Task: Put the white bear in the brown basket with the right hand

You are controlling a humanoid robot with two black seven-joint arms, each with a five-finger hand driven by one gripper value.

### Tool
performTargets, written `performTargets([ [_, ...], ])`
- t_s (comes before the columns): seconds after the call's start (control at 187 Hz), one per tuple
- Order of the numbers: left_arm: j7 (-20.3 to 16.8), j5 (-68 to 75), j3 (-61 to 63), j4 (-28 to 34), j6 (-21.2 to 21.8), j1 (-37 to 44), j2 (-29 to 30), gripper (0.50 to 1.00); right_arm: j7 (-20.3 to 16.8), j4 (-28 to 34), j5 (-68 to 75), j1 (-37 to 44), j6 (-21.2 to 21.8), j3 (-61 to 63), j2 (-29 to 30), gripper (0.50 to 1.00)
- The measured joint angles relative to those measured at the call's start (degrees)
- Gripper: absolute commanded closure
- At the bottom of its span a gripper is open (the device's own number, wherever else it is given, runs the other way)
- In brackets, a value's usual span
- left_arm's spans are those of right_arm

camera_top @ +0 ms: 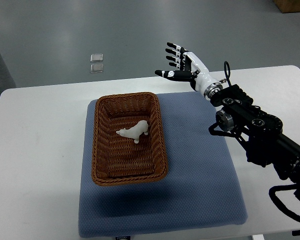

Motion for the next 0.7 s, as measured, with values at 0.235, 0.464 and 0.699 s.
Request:
performTargets([
  [0.235, 0.0, 0.0, 0.0, 0.01, 0.0, 0.03, 0.0, 0.5, 2.53, -2.67, 12.35, -1.62, -2.52, 0.91, -0.06, 0.581],
  [0.464, 0.0, 0.0, 0.0, 0.01, 0.0, -0.02, 0.0, 0.5, 4.35, -3.42, 21.18, -2.89, -3.79, 0.97, -0.06, 0.579],
  [0.699, 0.0, 0.0, 0.0, 0.01, 0.0, 0.01, 0.0, 0.5, 5.5, -4.52, 22.72, -3.75, -4.01, 0.93, -0.07, 0.579],
])
